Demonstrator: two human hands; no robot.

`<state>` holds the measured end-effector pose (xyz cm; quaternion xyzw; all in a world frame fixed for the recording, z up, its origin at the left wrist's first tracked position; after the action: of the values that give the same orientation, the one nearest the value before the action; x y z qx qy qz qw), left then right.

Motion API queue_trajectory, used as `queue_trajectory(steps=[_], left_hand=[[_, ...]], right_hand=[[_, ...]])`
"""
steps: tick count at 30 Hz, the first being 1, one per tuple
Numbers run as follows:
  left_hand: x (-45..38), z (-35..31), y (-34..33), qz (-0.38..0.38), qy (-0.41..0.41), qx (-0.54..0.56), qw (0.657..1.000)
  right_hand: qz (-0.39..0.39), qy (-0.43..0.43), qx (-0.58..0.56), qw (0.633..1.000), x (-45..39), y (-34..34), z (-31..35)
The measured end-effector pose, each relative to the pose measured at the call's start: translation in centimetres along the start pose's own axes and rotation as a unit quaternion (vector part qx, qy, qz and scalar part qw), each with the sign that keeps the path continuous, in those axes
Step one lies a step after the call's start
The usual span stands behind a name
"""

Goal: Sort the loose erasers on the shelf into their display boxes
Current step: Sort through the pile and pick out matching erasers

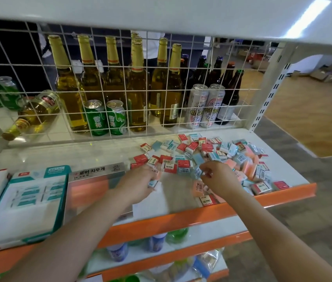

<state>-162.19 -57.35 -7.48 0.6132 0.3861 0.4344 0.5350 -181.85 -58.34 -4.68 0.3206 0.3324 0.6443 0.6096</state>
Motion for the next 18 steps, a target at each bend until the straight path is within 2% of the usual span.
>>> queue_trajectory(steps=[9,18], left_hand=[[-1.0,-1.7,-0.1,0.008,-0.008,-0.011,1.000],[-2.8,-4.8,1.6,-0.053,0.021,0.100,0.993]], right_hand=[[-0.050,-0.024,-0.021,0.998,0.1,3.1,-2.3],[-0.071,-0.038,-0.042,0.996,-0.4,4.4,-4.4]])
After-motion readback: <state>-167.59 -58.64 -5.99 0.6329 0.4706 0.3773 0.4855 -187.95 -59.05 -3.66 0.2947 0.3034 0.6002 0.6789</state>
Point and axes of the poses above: each hand's wrist, its own x-axis away from the middle knuckle, its own y-axis out of the back of the hand, z = x × y, the point moved 8 cm from there along -x, towards the middle knuckle, and after that the axes turned 12 degrees about -x, right-handed, at the moved point
